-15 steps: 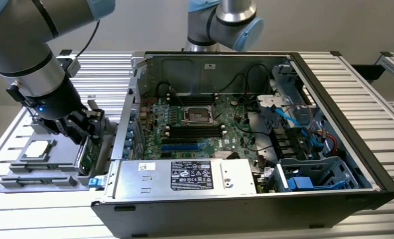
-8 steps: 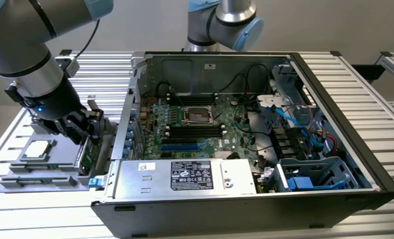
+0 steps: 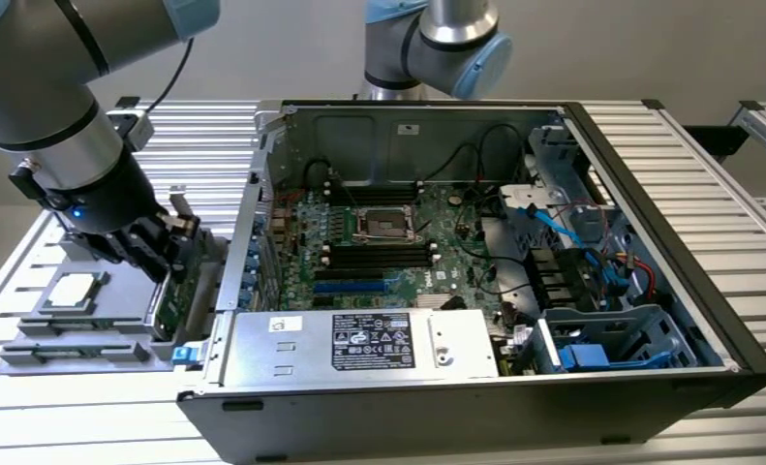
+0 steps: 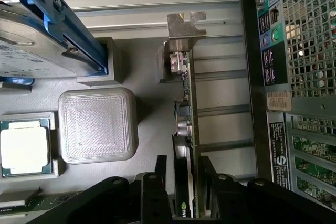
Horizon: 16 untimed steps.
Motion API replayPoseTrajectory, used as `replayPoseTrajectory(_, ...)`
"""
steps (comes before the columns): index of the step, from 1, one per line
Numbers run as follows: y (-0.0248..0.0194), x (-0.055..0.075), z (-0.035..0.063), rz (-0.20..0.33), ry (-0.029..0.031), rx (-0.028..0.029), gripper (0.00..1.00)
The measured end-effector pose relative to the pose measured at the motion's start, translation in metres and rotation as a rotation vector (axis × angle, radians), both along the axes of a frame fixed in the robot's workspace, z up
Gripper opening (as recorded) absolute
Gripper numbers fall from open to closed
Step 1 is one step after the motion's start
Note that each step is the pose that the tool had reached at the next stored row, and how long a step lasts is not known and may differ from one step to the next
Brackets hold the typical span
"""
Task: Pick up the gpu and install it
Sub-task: 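Pick up the gpu and move the gpu toward the slot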
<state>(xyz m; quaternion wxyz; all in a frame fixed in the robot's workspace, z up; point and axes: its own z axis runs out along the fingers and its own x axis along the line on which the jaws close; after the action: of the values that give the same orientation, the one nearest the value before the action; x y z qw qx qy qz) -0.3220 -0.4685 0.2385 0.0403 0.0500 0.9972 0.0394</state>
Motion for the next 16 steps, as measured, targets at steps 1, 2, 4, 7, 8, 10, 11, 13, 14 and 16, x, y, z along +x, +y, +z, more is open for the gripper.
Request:
replayPoseTrajectory(1,0.0000,0.0001,-0.0001,0.000,-0.0002,0.0000,0.36)
replayPoseTrajectory(2,0.0000,0.0000,-0.0001,0.000,0.0004,-0.0001,0.29)
replayPoseTrajectory(4,0.0000,0.0000,-0.0004,0.000,0.0001,-0.0001,0.27)
replayPoseTrajectory(7,0.0000,0.0000,-0.0009,0.000,0.0000,0.0000,0.27)
replayPoseTrajectory(8,0.0000,0.0000,-0.0009,0.000,0.0001,-0.0001,0.27)
replayPoseTrajectory(10,0.0000,0.0000,-0.0013,0.001,0.0001,-0.0001,0.27)
replayPoseTrajectory(11,0.0000,0.0000,-0.0016,0.001,-0.0001,0.0000,0.27)
replayPoseTrajectory(13,0.0001,0.0000,-0.0019,0.003,-0.0002,0.0001,0.27)
replayPoseTrajectory(14,0.0001,0.0000,-0.0019,0.004,-0.0001,0.0000,0.27)
replayPoseTrajectory(16,0.0000,0.0001,-0.0019,0.005,0.0000,-0.0001,0.27)
